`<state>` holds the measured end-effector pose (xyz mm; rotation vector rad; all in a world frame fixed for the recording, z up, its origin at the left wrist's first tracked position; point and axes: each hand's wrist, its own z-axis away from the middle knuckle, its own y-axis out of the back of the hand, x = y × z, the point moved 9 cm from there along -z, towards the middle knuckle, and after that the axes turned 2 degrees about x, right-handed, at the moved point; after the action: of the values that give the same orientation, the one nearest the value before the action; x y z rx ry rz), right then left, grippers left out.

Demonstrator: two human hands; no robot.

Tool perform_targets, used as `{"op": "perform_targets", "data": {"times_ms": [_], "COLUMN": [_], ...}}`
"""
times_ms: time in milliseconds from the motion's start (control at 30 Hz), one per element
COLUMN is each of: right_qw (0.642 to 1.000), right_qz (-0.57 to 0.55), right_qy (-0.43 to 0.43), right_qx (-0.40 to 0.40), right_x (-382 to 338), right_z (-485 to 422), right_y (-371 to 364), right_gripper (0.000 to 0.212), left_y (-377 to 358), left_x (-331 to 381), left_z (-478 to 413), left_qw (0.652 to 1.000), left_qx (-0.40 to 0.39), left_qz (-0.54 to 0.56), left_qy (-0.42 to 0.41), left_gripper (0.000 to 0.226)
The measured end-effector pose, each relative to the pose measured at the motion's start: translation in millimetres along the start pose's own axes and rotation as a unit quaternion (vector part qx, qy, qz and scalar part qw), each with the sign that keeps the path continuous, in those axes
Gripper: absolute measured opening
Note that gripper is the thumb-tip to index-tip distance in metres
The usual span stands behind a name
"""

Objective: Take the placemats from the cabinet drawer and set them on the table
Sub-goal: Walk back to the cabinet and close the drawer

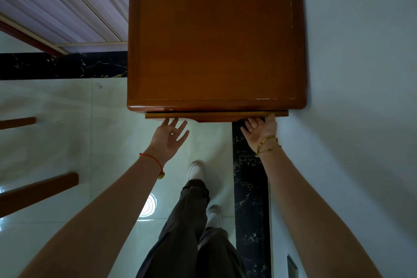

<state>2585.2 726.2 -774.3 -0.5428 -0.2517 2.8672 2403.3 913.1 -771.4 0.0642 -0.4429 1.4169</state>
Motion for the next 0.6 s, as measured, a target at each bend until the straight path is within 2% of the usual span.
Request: {"op": "perform_targets", "data": {"times_ms": [233,367,467,600], "right_qw": [1.0,1.0,1.0,1.0], "right_qz": [-0.015,-0.02,-0.015,0.001], "right_qy": [0.011,0.008,0.01,0.02], "right_qx": [0.005,0.014,0.015,0.02], "right_x": [-8.4,-8.5,-7.9,-4.9], "right_z": [-7.9,-9.9,-11.3,-8.8], "right_y": [-13.3,-13.0,-12.8,-12.6], "right_gripper": [0.07,0.069,0.069,0.068], "left_y": [-8.2,-3.9,-4.3,-5.6], "left_x": [14.2,15.5,15.0,17.7], "left_z": [-10.4,-14.9,-13.7,-9.0], "left_qw": [1.0,1.0,1.0,0.999], "left_qx": [0.005,0.013,0.01,0.015], "left_qz": [0.002,0.003,0.001,-0.052], "left_qy": [0.001,0.002,0.009,0.002], "left_gripper": [0.078,0.06,0.066,0.073]}}
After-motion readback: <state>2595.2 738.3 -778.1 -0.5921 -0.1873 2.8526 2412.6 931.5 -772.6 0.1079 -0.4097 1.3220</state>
